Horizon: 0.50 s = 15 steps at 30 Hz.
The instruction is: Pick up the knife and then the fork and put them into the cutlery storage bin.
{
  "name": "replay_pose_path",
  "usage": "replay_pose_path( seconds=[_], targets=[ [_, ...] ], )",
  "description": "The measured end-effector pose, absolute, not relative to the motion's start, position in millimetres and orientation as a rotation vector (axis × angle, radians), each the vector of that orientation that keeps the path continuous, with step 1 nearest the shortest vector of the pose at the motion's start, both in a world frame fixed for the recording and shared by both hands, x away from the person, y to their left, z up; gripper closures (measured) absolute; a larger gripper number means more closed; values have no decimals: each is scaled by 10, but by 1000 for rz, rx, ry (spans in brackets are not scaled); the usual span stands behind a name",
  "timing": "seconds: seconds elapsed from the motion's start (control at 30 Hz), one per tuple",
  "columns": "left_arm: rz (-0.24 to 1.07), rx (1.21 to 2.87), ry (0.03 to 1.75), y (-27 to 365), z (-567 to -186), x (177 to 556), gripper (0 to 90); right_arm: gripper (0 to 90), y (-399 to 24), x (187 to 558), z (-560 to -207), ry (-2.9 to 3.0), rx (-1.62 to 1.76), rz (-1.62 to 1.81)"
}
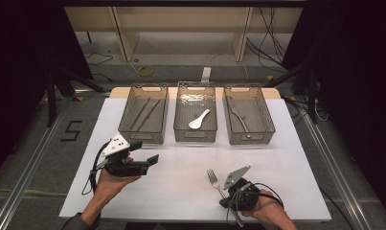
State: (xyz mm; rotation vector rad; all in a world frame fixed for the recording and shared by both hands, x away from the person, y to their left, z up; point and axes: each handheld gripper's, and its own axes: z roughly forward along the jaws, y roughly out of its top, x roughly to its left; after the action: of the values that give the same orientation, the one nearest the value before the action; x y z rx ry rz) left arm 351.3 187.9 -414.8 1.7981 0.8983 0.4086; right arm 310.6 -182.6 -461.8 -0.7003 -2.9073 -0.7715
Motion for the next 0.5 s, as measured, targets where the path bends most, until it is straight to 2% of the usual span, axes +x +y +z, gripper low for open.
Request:
replay_pose_path(
  seconds=[0.5],
  targets=[
    [409,1801,899,1877,-4152,3512,166,900,-1854,3102,-4640,-2977,-730,-657]
  ],
)
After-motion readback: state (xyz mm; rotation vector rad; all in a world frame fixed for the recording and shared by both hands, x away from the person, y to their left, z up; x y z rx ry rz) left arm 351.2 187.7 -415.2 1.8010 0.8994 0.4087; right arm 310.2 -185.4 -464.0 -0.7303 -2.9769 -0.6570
